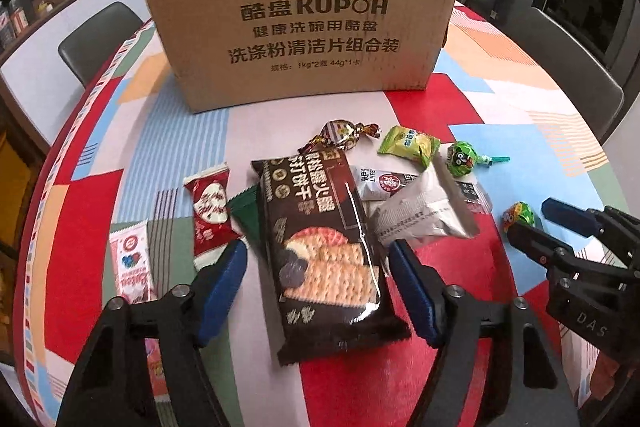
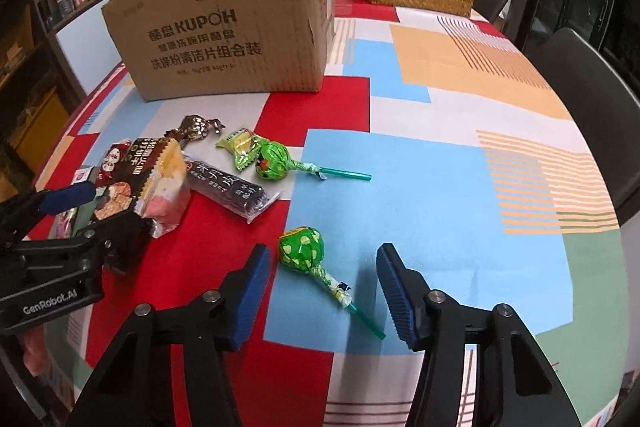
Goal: Organize snacks
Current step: 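Grasp the dark cracker pack with the left tool while the right tool grasps a green lollipop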
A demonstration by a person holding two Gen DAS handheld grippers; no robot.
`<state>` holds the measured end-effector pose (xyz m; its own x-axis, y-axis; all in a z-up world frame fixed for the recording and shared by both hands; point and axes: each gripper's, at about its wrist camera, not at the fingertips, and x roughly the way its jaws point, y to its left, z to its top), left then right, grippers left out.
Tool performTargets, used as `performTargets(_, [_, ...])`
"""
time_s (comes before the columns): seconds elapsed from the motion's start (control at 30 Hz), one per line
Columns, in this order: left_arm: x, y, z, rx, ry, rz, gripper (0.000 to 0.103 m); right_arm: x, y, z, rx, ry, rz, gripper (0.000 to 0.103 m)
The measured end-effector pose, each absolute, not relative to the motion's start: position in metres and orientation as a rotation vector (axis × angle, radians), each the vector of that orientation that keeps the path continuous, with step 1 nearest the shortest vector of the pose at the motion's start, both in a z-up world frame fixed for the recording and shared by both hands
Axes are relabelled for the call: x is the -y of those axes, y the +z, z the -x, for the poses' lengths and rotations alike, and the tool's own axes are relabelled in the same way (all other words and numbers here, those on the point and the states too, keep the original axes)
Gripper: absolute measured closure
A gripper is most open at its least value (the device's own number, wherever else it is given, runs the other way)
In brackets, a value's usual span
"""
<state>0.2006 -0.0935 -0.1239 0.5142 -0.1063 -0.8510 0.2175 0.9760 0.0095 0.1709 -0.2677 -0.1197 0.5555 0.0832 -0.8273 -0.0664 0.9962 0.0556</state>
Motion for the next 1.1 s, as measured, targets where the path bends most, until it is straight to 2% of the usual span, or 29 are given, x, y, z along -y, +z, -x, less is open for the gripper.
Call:
performTargets(0.27, [0.093, -0.134, -0.212, -1.042, -0.181, -0.106, 0.039, 0.261, -0.127, -0.176, -0.997, 0.113, -0.022, 0.066])
performTargets(0.33, [0.091, -0.134, -0.212, -1.038, -0.176, -0.104, 0.048, 0.259, -0.127, -0.177, -0.994, 0.116, -0.017, 0.070])
performTargets(0.4, [0.089, -0.133, -0.212, -1.037, -0.184, -0.097, 0.052, 0.257, -0.126, -0.178, -0.994, 0.122, -0.019, 0.076])
performTargets(0.73, [0.082, -0.122, -0.199, -1.020, -0.228, -0.059, 0.054, 0.249, -0.117, -0.171, -0.982, 0.161, -0.042, 0.077])
performTargets(1.1, [0.071, -0.084, -0.181, -0.932, -0.245, -0.041, 0.054, 0.237, -0.086, -0.161, -0.910, 0.199, -0.038, 0.077])
